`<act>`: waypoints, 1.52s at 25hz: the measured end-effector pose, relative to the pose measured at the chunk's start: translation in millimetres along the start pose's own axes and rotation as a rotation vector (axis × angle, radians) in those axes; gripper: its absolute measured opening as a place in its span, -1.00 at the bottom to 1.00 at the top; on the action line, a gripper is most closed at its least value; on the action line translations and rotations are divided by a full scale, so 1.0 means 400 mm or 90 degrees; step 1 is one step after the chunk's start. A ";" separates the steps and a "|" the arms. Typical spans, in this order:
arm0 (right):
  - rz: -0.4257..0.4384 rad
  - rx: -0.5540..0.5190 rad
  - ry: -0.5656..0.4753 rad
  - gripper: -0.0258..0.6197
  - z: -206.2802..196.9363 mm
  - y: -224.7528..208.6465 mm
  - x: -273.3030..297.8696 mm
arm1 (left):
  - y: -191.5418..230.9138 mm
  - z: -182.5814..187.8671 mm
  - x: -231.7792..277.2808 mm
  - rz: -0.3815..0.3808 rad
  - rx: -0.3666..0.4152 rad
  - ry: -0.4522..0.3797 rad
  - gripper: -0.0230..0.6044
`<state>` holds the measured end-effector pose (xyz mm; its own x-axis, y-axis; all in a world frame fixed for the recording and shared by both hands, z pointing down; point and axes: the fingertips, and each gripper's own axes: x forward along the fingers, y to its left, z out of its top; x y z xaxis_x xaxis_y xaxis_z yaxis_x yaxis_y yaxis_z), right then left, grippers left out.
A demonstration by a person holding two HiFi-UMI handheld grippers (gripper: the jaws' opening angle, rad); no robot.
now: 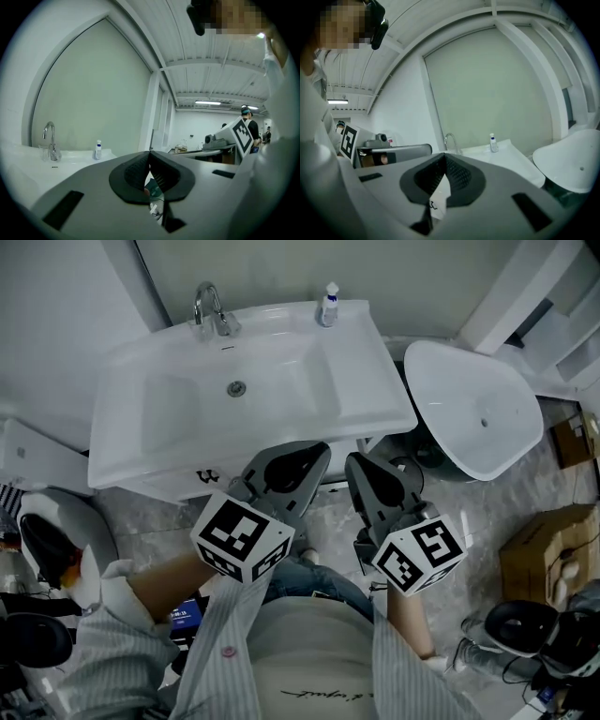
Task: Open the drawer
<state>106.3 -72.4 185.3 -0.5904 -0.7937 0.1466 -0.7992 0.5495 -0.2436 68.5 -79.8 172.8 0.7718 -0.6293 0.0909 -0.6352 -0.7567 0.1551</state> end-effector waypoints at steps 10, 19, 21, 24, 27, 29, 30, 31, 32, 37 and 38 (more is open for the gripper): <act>0.017 0.022 0.029 -0.89 -0.033 0.004 0.019 | -0.002 -0.040 0.020 -0.010 -0.020 0.029 -0.87; 0.002 0.022 0.026 -0.89 -0.034 -0.033 0.021 | -0.008 -0.043 0.043 -0.024 -0.005 0.028 -0.87; -0.003 0.018 0.027 -0.89 -0.032 -0.042 0.020 | -0.009 -0.047 0.047 -0.027 -0.007 0.032 -0.87; -0.008 0.018 0.031 -0.89 -0.033 -0.052 0.025 | -0.008 -0.054 0.052 -0.030 -0.009 0.037 -0.87; -0.012 0.017 0.031 -0.89 -0.034 -0.058 0.023 | -0.014 -0.061 0.056 -0.035 -0.010 0.039 -0.87; -0.013 0.013 0.034 -0.89 -0.037 -0.059 0.020 | -0.018 -0.065 0.059 -0.037 -0.013 0.040 -0.87; -0.013 0.012 0.035 -0.89 -0.039 -0.060 0.019 | -0.020 -0.066 0.060 -0.038 -0.014 0.041 -0.87; -0.013 0.012 0.037 -0.89 -0.041 -0.060 0.018 | -0.023 -0.067 0.061 -0.039 -0.014 0.042 -0.87; -0.013 0.012 0.038 -0.89 -0.042 -0.060 0.019 | -0.024 -0.067 0.061 -0.040 -0.013 0.043 -0.87; -0.012 0.005 0.042 -0.89 -0.041 -0.064 0.028 | -0.018 -0.069 0.067 -0.042 -0.008 0.046 -0.87; -0.012 0.004 0.043 -0.89 -0.040 -0.065 0.028 | -0.018 -0.069 0.069 -0.043 -0.008 0.046 -0.87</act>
<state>118.6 -91.6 208.7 -0.5818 -0.7844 0.2151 -0.8095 0.5329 -0.2462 95.1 -86.7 201.1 0.8128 -0.5626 0.1509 -0.5821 -0.7938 0.1760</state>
